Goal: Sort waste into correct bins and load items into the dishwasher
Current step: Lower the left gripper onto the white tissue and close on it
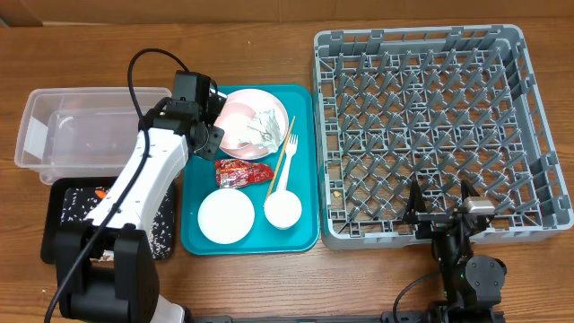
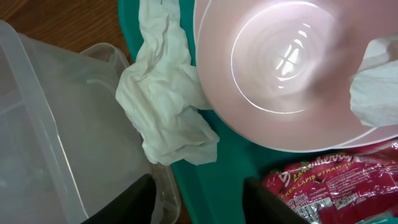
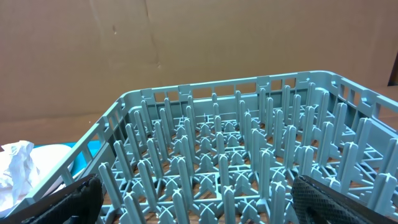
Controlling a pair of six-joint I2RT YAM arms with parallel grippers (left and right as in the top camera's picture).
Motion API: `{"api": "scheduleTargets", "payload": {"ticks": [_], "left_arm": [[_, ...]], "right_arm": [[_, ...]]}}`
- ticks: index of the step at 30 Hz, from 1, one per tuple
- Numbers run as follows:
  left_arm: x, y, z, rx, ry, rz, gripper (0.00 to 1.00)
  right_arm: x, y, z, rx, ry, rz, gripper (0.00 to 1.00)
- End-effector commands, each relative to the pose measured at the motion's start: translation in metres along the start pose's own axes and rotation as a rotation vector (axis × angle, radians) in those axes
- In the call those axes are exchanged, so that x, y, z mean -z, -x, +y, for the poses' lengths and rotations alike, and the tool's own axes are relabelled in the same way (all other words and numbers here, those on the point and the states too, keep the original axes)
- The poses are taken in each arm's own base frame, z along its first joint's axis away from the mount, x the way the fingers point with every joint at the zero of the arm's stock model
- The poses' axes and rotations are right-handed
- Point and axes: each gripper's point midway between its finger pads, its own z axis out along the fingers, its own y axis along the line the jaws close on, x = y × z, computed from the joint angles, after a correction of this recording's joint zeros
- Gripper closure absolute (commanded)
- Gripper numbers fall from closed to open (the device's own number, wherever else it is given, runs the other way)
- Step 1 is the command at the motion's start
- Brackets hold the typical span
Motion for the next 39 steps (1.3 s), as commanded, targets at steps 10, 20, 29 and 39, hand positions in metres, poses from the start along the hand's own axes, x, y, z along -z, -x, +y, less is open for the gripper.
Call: {"api": "scheduleTargets", "payload": {"ticks": [10,20,29,39], "left_arm": [[0.010,0.016,0.010,-0.005,0.029,-0.068,0.79],[0.003,0.006,0.018,-0.006,0.031,-0.034,0.64],[-0.048,-0.026,0.030,0.010,0.013,0.111,0.65],[-0.064,-0.019,0.024,0.004,-0.016,0.087,0.50]], "right_arm": [[0.000,-0.001,-0.001,0.003,-0.006,-0.006,0.00],[0.000,-0.001,-0.001,0.003,-0.006,-0.006,0.00],[0.000,-0.002,-0.001,0.003,-0.006,-0.005,0.00],[0.000,-0.002,-0.001,0.003,-0.006,-0.005,0.00]]}}
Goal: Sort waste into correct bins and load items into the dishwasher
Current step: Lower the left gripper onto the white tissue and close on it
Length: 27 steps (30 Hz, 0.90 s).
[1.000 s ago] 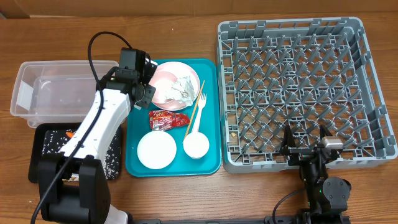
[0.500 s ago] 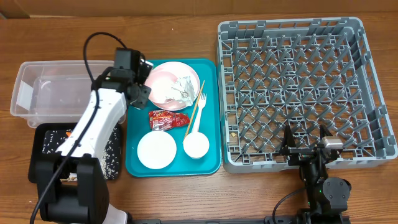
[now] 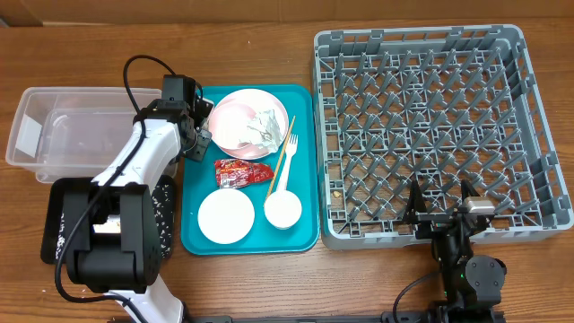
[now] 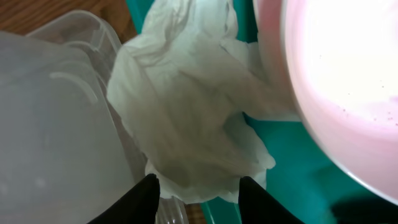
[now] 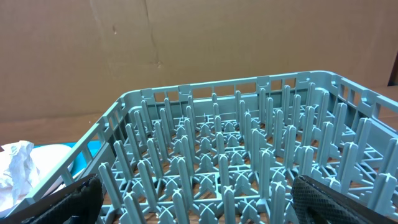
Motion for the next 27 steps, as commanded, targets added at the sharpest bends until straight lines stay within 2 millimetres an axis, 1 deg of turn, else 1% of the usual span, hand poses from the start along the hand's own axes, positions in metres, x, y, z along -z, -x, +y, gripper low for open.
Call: {"api": "scheduleTargets", "payload": {"ticks": [1,6,8,11,21,27], "left_arm": [[-0.002,0.005,-0.004,-0.011,-0.025,-0.020,0.48],[-0.002,0.010,-0.007,-0.012,-0.041,-0.038,0.42],[-0.002,0.011,-0.010,-0.011,-0.055,-0.046,0.37],[-0.001,0.013,-0.013,-0.012,-0.073,-0.057,0.34],[-0.001,0.017,-0.016,-0.014,-0.094,-0.075,0.33],[-0.001,0.019,-0.015,-0.013,-0.092,-0.082,0.35]], "right_arm": [[0.000,-0.001,-0.001,0.003,-0.006,-0.006,0.00],[0.000,-0.001,-0.001,0.003,-0.006,-0.006,0.00],[0.000,-0.002,-0.001,0.003,-0.006,-0.005,0.00],[0.000,-0.001,-0.001,0.003,-0.006,-0.006,0.00],[0.000,-0.002,-0.001,0.003,-0.006,-0.005,0.00],[0.000,-0.002,-0.001,0.003,-0.006,-0.005,0.00]]}}
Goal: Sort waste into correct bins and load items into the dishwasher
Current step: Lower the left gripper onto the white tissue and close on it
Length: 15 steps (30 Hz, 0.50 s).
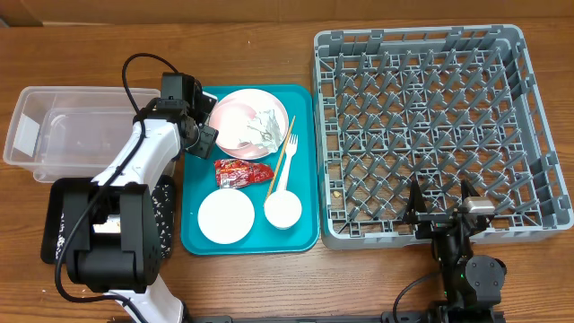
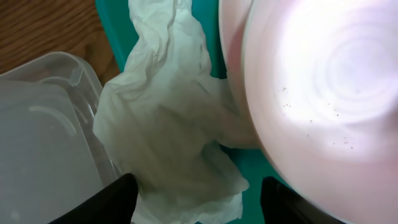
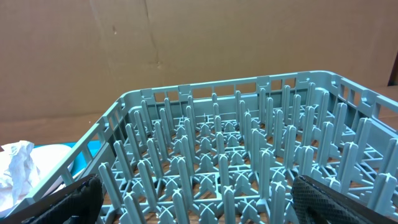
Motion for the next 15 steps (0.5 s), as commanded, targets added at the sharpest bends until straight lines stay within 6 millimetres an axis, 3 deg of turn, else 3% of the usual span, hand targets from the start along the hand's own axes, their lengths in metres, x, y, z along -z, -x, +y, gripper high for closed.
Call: {"api": "scheduleTargets", "payload": {"ticks": [1,12,15], "left_arm": [[-0.002,0.003,-0.004,-0.013,-0.023,-0.008,0.35],[-0.013,-0.001,-0.006,-0.014,-0.024,0.010,0.38],[-0.013,-0.001,-0.006,-0.014,-0.024,0.010,0.49]], "right_arm": [[0.000,-0.001,-0.001,0.004,-0.006,-0.006,0.00],[0.000,-0.002,-0.001,0.004,-0.006,-0.005,0.00],[0.000,-0.001,-0.001,0.004,-0.006,-0.006,0.00]]}}
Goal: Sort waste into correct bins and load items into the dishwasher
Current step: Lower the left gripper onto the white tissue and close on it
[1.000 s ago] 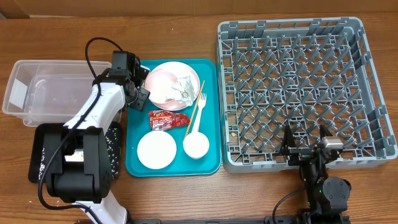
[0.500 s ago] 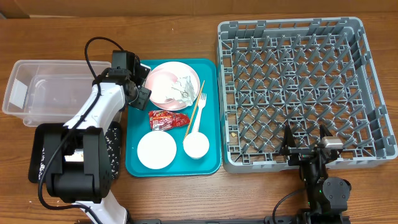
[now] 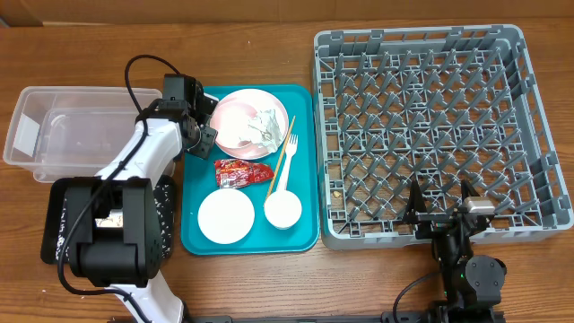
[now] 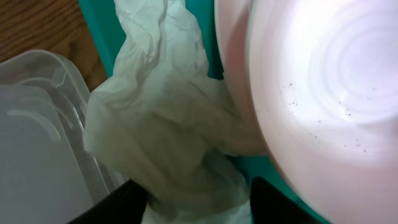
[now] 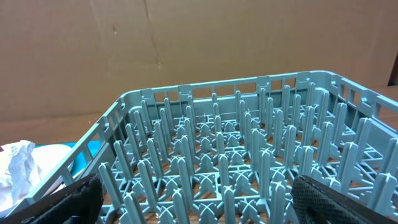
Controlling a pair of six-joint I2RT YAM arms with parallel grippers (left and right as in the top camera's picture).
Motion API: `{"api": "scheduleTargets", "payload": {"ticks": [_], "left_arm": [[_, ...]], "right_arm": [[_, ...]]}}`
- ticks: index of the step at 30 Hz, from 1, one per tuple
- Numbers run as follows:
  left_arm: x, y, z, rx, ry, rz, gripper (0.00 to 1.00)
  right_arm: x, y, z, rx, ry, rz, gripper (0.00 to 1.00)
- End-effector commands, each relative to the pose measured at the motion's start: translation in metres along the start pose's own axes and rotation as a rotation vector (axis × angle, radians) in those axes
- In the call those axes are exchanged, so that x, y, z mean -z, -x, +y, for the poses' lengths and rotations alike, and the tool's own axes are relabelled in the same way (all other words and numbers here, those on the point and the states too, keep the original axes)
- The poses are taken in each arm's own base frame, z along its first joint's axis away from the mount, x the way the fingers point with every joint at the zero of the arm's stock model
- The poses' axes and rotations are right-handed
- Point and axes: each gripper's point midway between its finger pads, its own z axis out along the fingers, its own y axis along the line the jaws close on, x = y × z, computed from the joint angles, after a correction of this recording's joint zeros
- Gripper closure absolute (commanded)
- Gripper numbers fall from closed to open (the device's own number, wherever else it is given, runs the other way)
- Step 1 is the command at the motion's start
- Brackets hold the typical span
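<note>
A crumpled white napkin (image 4: 163, 127) lies at the teal tray's (image 3: 302, 235) far left corner, against the pink plate (image 4: 323, 93). My left gripper (image 4: 199, 210) is open and low over it, one finger on each side, with the napkin's near end between them. From overhead the left gripper (image 3: 199, 135) hides that napkin. The pink plate (image 3: 235, 121) carries more crumpled paper (image 3: 265, 126). My right gripper (image 5: 193, 199) stands open and empty at the front edge of the grey dish rack (image 3: 430, 126).
A clear plastic bin (image 3: 81, 130) sits just left of the tray, a black speckled tray (image 3: 67, 215) in front of it. On the teal tray lie a red packet (image 3: 242, 170), a white fork (image 3: 289, 166), a wooden stick (image 3: 279, 167), a white cup (image 3: 282, 211) and a white round lid (image 3: 226, 215).
The left gripper's fingers stand a little closer together around the napkin, and the napkin fills slightly more of the wrist view. The right arm has not moved.
The left gripper first hung open beside the pink plate with the napkin ahead of it. Then it was down close on the napkin by the bin's corner. Its fingers then stood wider apart, and now straddle the napkin more narrowly. The right arm stayed still.
</note>
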Motion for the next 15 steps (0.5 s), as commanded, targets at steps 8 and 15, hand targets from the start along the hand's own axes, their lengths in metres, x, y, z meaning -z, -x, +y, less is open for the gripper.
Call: {"api": "scheduleTargets", "payload": {"ticks": [8,15], "left_arm": [[-0.0026,0.0016,-0.0035,-0.013,-0.016,-0.003,0.76],[-0.0025,0.0018,-0.0035,-0.013,-0.016,-0.004,0.96]], "right_arm": [[-0.0001,-0.0014,-0.0010,0.003,-0.005,-0.006,0.00],[-0.0001,-0.0014,-0.0010,0.003,-0.005,-0.006,0.00]]}}
